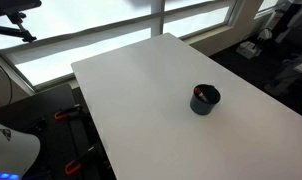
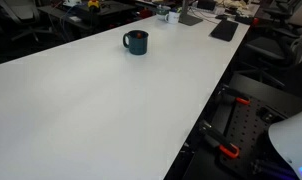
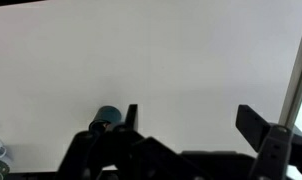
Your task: Remove the marker from the cup and put it on the table
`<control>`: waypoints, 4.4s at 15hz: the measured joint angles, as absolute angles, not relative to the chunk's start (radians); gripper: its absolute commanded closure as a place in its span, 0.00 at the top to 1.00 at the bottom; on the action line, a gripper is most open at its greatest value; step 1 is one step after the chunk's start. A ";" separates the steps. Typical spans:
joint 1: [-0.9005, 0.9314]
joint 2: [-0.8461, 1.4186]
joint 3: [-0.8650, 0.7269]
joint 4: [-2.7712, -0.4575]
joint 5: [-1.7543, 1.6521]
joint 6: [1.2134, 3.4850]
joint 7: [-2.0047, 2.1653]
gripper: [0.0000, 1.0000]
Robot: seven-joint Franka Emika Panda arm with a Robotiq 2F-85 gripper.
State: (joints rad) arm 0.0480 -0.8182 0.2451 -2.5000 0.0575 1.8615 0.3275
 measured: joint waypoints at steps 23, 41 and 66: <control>-0.093 -0.464 -0.085 -2.227 0.030 1.875 0.164 1.00; -0.095 -0.193 -0.061 -2.197 -0.093 2.245 0.199 1.00; -0.187 0.566 -0.088 -1.451 0.247 1.937 0.107 0.93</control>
